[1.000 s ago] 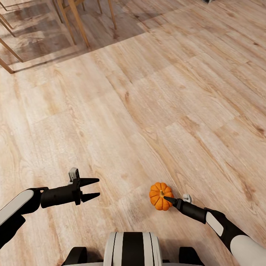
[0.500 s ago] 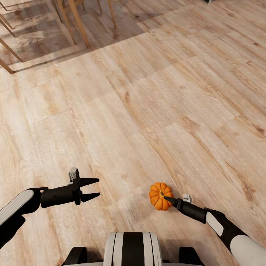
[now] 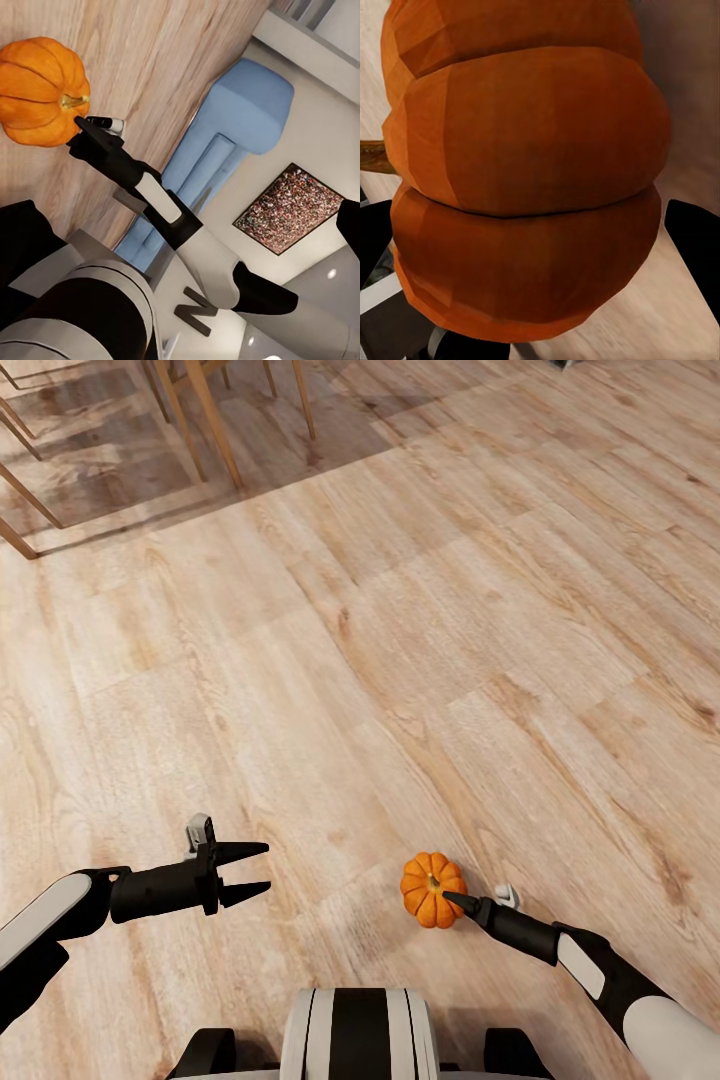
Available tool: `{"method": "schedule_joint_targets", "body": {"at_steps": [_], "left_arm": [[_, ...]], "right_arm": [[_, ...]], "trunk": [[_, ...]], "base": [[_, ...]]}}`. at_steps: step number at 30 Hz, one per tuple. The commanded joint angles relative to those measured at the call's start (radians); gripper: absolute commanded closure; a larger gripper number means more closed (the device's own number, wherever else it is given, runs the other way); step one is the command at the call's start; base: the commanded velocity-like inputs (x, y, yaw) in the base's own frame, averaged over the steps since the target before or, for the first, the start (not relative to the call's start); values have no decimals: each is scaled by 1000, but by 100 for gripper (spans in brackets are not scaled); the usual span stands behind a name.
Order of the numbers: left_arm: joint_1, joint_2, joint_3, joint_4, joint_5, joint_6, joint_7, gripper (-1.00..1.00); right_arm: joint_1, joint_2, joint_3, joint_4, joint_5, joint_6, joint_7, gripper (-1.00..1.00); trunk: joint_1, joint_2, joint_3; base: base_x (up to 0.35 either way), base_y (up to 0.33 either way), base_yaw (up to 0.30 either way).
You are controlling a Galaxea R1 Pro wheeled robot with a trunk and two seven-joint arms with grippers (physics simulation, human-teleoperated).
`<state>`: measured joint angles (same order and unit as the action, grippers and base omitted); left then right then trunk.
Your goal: Place each of the two pumpkins and all three candles from the living room inside a cabinet in the living room (use any cabinet), then make sure every cabinet is closed, and position the cauldron so it is next to a table in the living room.
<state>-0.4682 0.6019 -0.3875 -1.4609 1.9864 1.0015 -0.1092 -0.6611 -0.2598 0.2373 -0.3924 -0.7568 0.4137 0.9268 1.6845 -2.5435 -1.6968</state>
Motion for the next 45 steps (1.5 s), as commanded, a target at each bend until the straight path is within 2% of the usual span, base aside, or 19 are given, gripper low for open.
{"method": "schedule_joint_targets", "body": {"at_steps": [1, 28, 45], "left_arm": [[-1, 1, -2, 1, -8, 0, -10, -100], [-1, 1, -2, -8, -1, 0, -10, -100], [-1, 1, -3, -17, 2, 0, -10, -100]], "right_arm": [[0, -1, 5, 0, -12, 9, 0, 100], [-1, -1, -4, 0, -15, 9, 2, 100], [-1, -1, -6, -1, -19, 9, 5, 100]], "trunk": [[0, 0, 0], [0, 0, 0], [-8, 4, 65]], "base": [[0, 0, 0], [0, 0, 0], [0, 0, 0]]}}
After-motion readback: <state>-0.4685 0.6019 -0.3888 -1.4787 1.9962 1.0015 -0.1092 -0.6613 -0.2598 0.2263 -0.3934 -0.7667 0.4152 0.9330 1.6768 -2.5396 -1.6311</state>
